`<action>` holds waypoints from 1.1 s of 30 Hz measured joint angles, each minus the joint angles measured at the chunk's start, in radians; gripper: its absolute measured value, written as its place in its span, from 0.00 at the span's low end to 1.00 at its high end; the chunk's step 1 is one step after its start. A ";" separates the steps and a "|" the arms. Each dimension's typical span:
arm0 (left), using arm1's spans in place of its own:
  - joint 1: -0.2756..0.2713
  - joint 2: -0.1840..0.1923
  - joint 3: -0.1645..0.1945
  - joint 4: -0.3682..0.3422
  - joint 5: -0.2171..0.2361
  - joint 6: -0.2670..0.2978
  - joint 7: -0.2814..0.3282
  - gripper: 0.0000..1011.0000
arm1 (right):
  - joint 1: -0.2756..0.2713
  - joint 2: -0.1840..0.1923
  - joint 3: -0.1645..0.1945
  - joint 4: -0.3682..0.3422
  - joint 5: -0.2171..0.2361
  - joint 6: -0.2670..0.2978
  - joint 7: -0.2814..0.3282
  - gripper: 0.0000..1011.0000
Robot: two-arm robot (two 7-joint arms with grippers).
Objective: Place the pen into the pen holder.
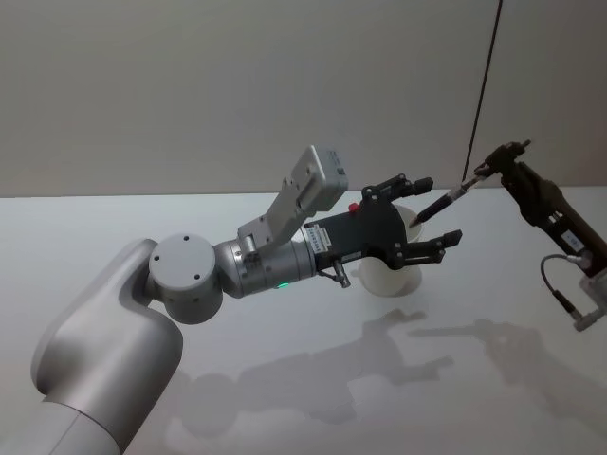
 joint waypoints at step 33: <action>0.000 0.000 0.000 0.000 0.000 -0.001 0.000 0.99 | 0.120 0.030 0.009 0.127 -0.117 -0.087 -0.035 0.12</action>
